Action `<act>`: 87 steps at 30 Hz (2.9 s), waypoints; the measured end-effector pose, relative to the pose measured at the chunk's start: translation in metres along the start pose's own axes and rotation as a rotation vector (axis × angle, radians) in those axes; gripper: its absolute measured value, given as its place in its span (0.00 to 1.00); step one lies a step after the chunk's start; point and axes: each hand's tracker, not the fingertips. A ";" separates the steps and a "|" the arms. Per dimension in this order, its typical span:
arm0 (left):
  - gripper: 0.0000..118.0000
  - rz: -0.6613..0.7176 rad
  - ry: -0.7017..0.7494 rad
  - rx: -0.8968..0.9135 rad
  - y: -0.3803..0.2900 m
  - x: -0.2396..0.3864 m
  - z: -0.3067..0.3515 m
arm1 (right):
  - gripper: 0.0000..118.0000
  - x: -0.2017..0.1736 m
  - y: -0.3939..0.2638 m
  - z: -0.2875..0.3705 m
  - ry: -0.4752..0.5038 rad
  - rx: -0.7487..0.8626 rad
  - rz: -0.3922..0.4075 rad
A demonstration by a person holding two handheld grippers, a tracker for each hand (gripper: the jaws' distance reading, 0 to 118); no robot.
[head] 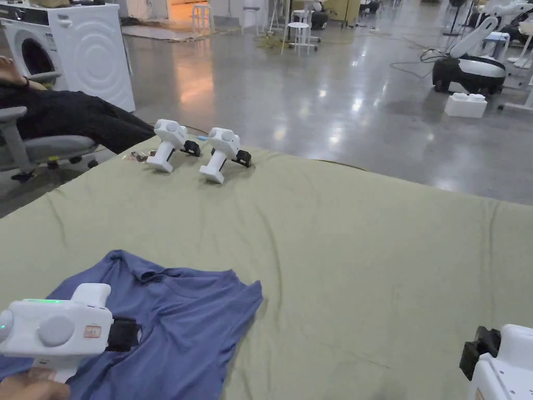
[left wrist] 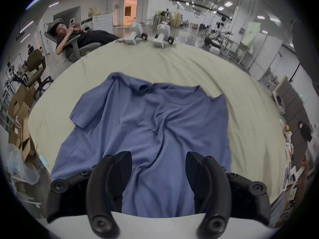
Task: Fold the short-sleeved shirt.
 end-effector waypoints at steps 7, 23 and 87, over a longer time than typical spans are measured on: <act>0.61 -0.105 0.078 -0.162 -0.017 0.006 -0.068 | 0.13 -0.006 -0.004 -0.003 0.006 -0.026 0.013; 0.05 -0.094 0.104 0.071 -0.024 0.012 -0.050 | 0.13 -0.003 -0.011 0.002 -0.005 -0.056 0.004; 0.59 -0.347 -0.433 0.642 0.017 0.280 0.023 | 0.13 0.093 0.014 0.078 -0.114 0.139 -0.101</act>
